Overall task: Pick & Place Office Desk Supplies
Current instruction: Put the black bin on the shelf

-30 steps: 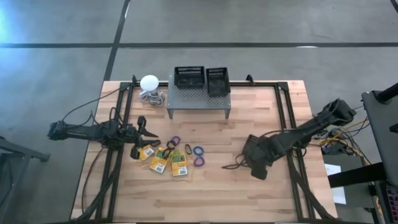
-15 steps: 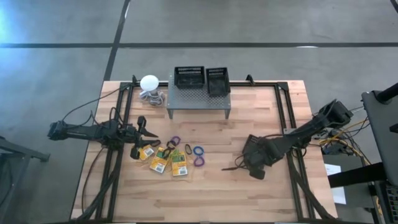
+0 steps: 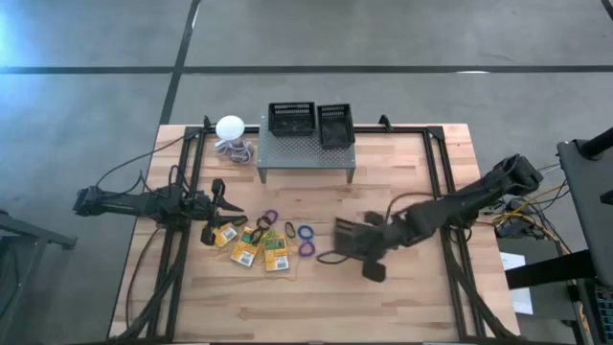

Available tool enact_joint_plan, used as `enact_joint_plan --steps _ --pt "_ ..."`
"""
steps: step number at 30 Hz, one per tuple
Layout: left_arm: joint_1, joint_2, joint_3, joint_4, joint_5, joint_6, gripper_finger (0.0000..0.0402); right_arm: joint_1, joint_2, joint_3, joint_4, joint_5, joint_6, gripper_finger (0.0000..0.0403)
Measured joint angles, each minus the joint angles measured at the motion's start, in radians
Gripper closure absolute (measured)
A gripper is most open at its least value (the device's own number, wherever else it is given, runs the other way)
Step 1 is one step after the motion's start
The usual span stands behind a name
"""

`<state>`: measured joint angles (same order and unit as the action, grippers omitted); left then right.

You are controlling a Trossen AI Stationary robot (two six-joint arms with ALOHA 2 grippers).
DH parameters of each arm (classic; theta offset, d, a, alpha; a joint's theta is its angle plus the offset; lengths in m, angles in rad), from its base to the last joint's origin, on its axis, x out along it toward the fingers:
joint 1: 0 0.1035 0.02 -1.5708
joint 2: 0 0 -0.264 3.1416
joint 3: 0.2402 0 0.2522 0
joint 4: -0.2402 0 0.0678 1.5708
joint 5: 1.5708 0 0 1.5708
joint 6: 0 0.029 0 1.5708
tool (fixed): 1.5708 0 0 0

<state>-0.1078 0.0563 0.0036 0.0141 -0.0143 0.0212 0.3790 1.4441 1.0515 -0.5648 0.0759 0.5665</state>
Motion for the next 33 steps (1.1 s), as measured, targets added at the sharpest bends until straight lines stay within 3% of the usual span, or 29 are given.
enact_joint_plan --steps 4,8,12,18,25,33 --pt "0.000 0.000 0.000 0.000 0.000 0.000 0.0307 -0.076 0.000 0.100 0.174 -0.010 -0.200 0.0391" --pt "0.000 0.000 0.000 0.000 0.000 0.000 0.0307 -0.167 0.038 0.194 0.364 -0.083 -0.406 0.0391" --pt "0.000 0.000 0.000 0.000 0.000 0.000 0.0307 -0.252 0.157 0.352 0.377 -0.151 -0.577 0.0391" --pt "0.000 0.014 0.000 0.000 0.000 0.000 0.0307 -0.371 0.393 0.669 0.154 -0.158 -0.779 0.0391" --pt "0.000 0.026 0.000 0.000 0.000 0.000 0.0307 -0.479 0.615 1.031 -0.212 -0.073 -0.851 0.0391" --pt "0.000 0.032 0.000 0.000 0.000 0.000 0.0307 -0.552 0.785 1.271 -0.485 -0.061 -0.859 0.0390"
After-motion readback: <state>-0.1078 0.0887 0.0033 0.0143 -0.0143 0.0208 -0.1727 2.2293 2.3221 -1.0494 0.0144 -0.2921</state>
